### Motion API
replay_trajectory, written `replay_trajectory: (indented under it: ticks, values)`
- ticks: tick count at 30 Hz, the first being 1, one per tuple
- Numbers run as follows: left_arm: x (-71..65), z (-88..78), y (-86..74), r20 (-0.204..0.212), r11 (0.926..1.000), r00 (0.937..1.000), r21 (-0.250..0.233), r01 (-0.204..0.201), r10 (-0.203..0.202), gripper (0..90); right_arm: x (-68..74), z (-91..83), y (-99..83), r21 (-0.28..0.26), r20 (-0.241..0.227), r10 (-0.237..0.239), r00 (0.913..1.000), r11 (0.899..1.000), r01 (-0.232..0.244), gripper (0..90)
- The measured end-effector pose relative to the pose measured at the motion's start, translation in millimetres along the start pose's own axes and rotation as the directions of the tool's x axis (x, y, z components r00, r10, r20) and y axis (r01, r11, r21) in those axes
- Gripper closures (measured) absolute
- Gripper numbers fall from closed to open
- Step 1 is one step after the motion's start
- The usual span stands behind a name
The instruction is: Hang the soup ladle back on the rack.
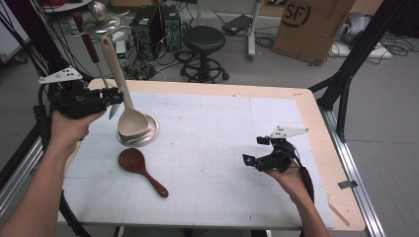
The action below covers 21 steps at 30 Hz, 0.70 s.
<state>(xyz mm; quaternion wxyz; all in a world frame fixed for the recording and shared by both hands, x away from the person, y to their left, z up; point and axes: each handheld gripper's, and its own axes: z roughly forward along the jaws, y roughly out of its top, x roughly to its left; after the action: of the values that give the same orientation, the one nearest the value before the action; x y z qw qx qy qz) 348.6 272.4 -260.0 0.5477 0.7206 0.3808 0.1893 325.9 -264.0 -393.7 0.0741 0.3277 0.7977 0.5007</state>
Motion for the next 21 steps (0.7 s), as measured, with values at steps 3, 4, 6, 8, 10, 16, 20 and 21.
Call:
replay_trajectory:
  ticks: [3, 4, 6, 8, 10, 16, 20, 21]
  values:
    - [-1.2, -4.0, 1.8, 0.005, 1.0, 1.0, 0.001, -0.002, 0.002, 66.8, -0.1, -0.2, 0.0, 0.0, 0.003, 0.005, 1.0, 1.0, -0.005, 0.4]
    - [-1.7, -5.2, 2.8, 0.005, 1.0, 1.0, 0.0, -0.004, 0.004, 68.7, -0.4, -0.2, 0.0, -0.002, 0.004, 0.003, 1.0, 1.0, -0.003, 0.4]
    - [-2.8, -7.4, 4.9, 0.012, 1.0, 0.9999, 0.0, -0.004, 0.004, 72.7, -0.6, -0.5, 0.1, -0.002, 0.002, 0.008, 1.0, 1.0, -0.008, 0.5]
    - [-4.4, -9.3, 8.7, 0.021, 1.0, 0.9998, -0.001, -0.003, 0.003, 75.6, -1.2, -0.7, 0.0, -0.004, 0.005, 0.007, 1.0, 1.0, -0.007, 0.5]
    - [-6.3, -10.7, 12.2, 0.033, 1.0, 0.9994, -0.003, -0.005, 0.006, 79.3, -1.5, -1.4, 0.0, -0.005, 0.003, 0.01, 0.9999, 1.0, -0.01, 0.5]
    - [-16.8, -13.0, 25.2, 0.054, 0.9996, 0.9982, -0.001, -0.028, 0.028, 88.1, -2.2, -3.8, -0.5, -0.01, 0.009, 0.009, 0.9999, 1.0, -0.009, 0.5]
    - [-23.1, -14.7, 38.8, 0.07, 0.9991, 0.9969, -0.02, -0.037, 0.038, 89.7, -3.2, -5.3, -0.5, -0.017, 0.011, 0.011, 0.9999, 1.0, -0.011, 0.5]
    - [-24.4, -15.0, 42.4, 0.072, 0.999, 0.9966, -0.022, -0.039, 0.041, 89.7, -3.3, -5.3, -0.6, -0.017, 0.01, 0.012, 0.9999, 1.0, -0.012, 0.5]
